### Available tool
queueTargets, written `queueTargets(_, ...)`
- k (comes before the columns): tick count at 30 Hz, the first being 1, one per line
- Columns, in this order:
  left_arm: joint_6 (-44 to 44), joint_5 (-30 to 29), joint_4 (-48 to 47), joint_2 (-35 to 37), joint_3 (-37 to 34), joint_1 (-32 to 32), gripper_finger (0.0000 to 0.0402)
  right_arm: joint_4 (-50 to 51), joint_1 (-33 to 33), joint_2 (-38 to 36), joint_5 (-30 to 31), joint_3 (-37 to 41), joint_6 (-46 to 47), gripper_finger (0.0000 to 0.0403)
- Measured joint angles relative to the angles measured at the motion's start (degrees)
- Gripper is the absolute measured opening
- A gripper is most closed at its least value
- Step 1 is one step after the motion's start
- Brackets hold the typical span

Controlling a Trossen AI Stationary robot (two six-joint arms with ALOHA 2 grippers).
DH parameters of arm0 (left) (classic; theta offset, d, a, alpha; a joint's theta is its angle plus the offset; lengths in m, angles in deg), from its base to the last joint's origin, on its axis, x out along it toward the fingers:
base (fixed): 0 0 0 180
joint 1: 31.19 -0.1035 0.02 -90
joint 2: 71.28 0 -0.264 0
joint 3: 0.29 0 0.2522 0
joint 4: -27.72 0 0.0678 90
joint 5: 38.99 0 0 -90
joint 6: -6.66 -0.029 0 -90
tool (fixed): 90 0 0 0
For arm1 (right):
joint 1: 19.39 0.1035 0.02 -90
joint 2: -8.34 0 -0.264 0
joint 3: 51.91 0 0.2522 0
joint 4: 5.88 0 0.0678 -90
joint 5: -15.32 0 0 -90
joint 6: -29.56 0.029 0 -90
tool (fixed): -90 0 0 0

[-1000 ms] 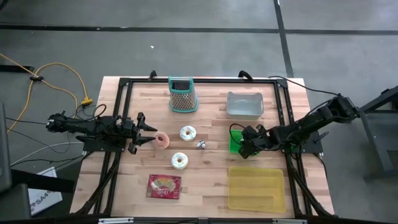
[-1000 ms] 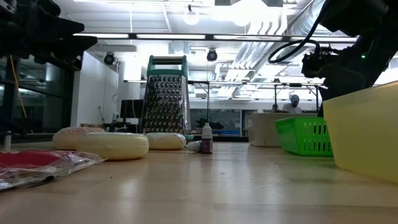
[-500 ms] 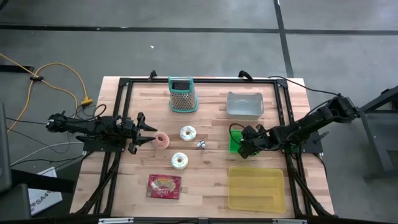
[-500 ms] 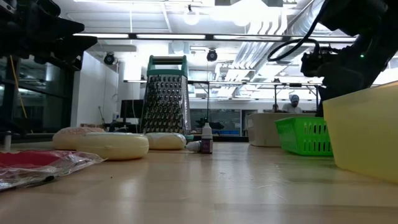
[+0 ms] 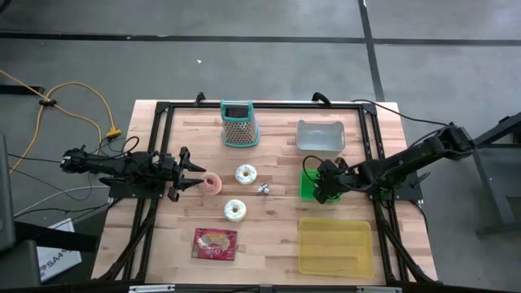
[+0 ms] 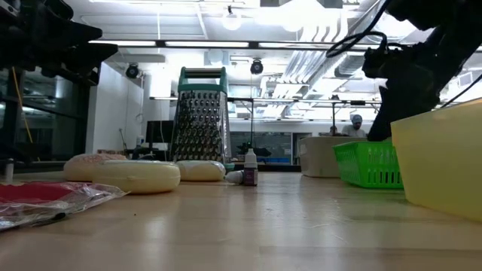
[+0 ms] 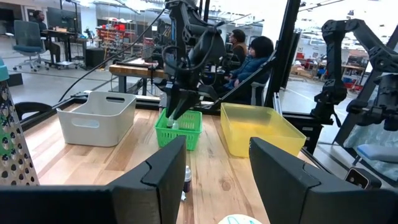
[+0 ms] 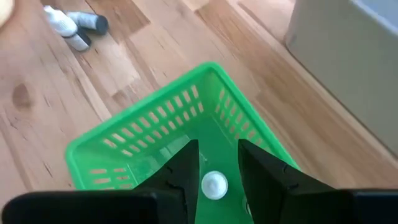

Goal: Pick & Place Food Item
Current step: Put the purple food coloring bottle into the green bin

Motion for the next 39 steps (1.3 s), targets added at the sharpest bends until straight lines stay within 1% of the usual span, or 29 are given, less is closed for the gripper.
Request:
queueTargets(9,0.00,-0.02,-0.02,0.00,0.00,0.00,0.0170,-4.18,-0.13,-0.33,-0.74,-0.02,-5.77,0.0097)
queueTargets(12,0.00,0.00,-0.01,0.00,0.00,-0.01,0.0170,-7.37,-0.19,-0.32,-2.36,-0.16,-8.43,0.0097)
queueTargets(14,0.00,-0.01,-0.01,0.00,0.00,0.00,0.0170,-8.69,-0.19,0.33,-3.70,-1.34,-11.00,0.0097)
queueTargets(17,0.00,-0.01,0.00,0.00,0.00,-0.01,0.0170,-9.17,-0.17,2.20,-4.16,-4.85,-15.56,0.0097)
queueTargets(25,0.00,-0.01,-0.02,0.01,0.00,0.00,0.0170,-9.20,-0.65,12.26,-4.39,-16.02,-25.77,0.0097)
queueTargets(31,0.00,-0.01,-0.01,0.00,0.00,-0.01,0.0170,-10.13,-2.64,20.58,-7.00,-21.80,-30.08,0.0098)
queueTargets(35,0.00,0.00,-0.02,0.01,0.00,-0.02,0.0170,-12.21,-3.96,25.54,-9.88,-24.45,-32.09,0.0113)
queueTargets(39,0.00,0.00,-0.02,0.01,0.00,-0.02,0.0170,-14.77,-4.79,28.84,-11.41,-24.92,-32.83,0.0139)
